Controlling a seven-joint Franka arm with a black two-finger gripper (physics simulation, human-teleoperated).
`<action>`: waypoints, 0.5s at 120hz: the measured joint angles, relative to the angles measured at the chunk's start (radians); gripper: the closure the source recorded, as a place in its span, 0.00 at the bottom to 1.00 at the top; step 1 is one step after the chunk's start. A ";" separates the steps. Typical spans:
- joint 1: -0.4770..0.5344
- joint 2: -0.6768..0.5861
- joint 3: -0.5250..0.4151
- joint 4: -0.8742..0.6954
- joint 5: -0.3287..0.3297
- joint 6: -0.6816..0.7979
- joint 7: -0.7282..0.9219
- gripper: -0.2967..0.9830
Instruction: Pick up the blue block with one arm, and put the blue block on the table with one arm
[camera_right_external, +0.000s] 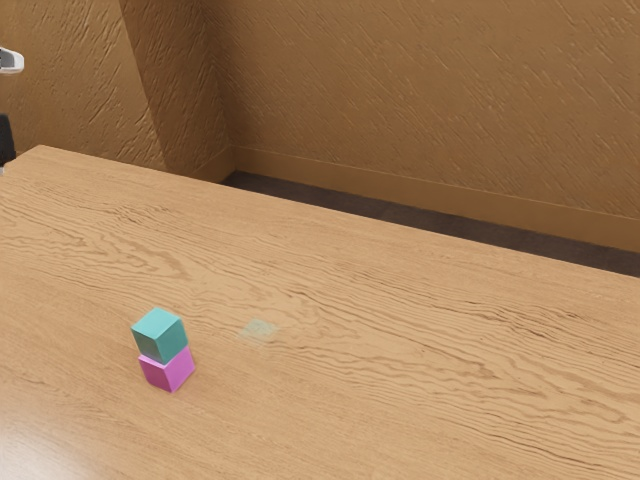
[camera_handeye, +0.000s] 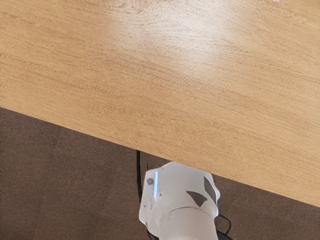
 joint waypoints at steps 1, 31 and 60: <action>0.000 0.000 0.001 -0.002 0.001 0.017 0.001 0.23; -0.009 -0.013 -0.031 0.142 0.022 0.268 0.031 0.23; -0.082 0.062 -0.081 0.208 -0.030 0.321 0.034 0.23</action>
